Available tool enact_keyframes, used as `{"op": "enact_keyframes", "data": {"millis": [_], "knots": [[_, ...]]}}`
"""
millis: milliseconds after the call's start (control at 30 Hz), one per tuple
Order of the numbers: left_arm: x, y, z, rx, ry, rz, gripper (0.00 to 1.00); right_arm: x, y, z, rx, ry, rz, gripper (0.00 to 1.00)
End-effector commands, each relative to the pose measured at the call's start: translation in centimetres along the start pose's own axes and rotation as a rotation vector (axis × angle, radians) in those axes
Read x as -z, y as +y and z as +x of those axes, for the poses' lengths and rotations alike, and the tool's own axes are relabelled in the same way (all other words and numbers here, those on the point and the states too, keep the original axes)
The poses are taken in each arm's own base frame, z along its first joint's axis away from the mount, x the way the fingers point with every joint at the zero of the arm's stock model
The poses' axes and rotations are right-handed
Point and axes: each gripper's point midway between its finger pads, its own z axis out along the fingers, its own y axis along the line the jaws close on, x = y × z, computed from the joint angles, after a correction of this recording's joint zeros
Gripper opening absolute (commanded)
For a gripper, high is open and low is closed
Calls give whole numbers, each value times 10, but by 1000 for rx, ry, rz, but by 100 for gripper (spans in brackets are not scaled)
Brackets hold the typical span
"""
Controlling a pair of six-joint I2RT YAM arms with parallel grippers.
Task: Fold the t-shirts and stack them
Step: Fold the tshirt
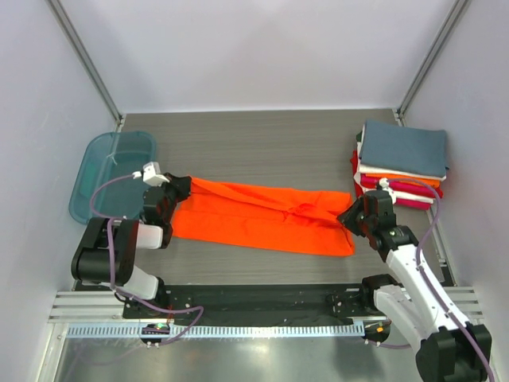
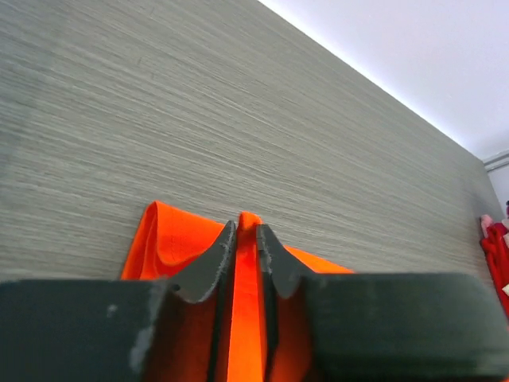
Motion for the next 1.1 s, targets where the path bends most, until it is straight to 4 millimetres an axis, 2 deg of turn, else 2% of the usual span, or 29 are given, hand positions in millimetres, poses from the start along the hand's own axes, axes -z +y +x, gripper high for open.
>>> {"op": "enact_keyframes", "data": {"millis": [0,33,67,133,200,233,300,400,433,533,600,633,667,733,800,833,1000,1067], "knots": [[5,-19,-27,15,-90,73,18,10,5,-3,-71,-56,-52,32],[7,-22,-29,16,-96,83,24,12,4,-2,-79,-69,-59,42],[10,-22,-29,20,-95,85,34,18,6,-9,-88,-112,-81,47],[17,-30,-40,37,-125,103,38,23,9,-15,-84,-142,-97,53],[20,-27,-39,49,-103,71,43,24,10,-19,-68,-151,-95,53],[23,-32,-47,47,-114,72,44,24,14,-21,-58,-147,-98,53],[20,-27,-42,35,-47,10,45,20,18,-22,-29,-121,-98,52],[17,-24,-46,26,3,-75,47,6,28,-20,6,-51,-103,49],[16,-23,-46,31,21,-98,47,0,32,-21,10,-30,-101,45],[13,-19,-45,65,99,-196,48,-9,39,-28,30,-25,-97,45],[12,-10,-39,119,162,-294,50,-21,35,-27,40,1,-56,45],[11,-10,-38,121,197,-323,51,-24,36,-33,49,-11,-40,45],[9,-9,-30,122,240,-324,50,-30,33,-30,51,13,-19,45],[8,-9,-24,133,270,-331,50,-37,26,-41,54,-25,44,44],[6,-11,-16,151,302,-315,50,-45,20,-42,53,-21,86,42],[5,-13,-12,158,315,-305,49,-47,20,-50,56,-47,100,40],[1,-25,16,196,420,-261,44,-65,15,-58,48,-63,164,31],[2,-24,27,190,441,-274,43,-71,15,-64,33,-79,183,29]]}}
